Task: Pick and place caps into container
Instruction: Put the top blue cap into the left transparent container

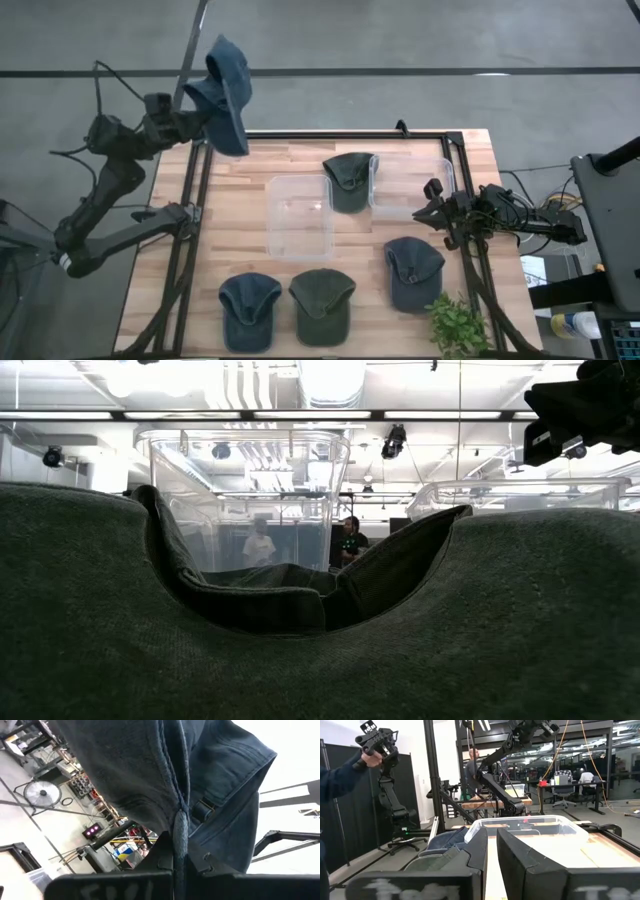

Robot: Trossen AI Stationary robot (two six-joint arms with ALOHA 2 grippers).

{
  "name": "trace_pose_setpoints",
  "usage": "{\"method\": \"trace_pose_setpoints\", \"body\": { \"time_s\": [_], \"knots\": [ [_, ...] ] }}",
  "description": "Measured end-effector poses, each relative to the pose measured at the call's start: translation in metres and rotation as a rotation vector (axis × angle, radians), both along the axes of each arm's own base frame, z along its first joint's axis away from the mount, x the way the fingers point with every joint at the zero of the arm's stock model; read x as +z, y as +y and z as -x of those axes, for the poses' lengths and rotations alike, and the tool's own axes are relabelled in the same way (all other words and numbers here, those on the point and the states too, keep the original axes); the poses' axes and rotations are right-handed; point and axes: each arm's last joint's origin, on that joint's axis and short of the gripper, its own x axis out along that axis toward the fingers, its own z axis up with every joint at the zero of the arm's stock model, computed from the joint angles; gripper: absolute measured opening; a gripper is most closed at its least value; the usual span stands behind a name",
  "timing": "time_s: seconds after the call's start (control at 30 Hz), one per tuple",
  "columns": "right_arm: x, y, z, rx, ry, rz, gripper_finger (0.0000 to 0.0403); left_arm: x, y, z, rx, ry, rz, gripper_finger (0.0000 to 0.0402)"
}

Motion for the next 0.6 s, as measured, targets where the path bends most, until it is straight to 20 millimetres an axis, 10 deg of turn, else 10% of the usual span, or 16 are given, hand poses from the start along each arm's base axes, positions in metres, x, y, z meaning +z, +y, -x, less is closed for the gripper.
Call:
{"method": "trace_pose_setpoints", "body": {
  "time_s": [0.6],
  "knots": [
    [0.000, 0.000, 0.000, 0.000, -0.001, 0.000, 0.0038, -0.069, -0.002, -0.063, 0.044, 0.506, 0.406, 0.0005]
  ]
}}
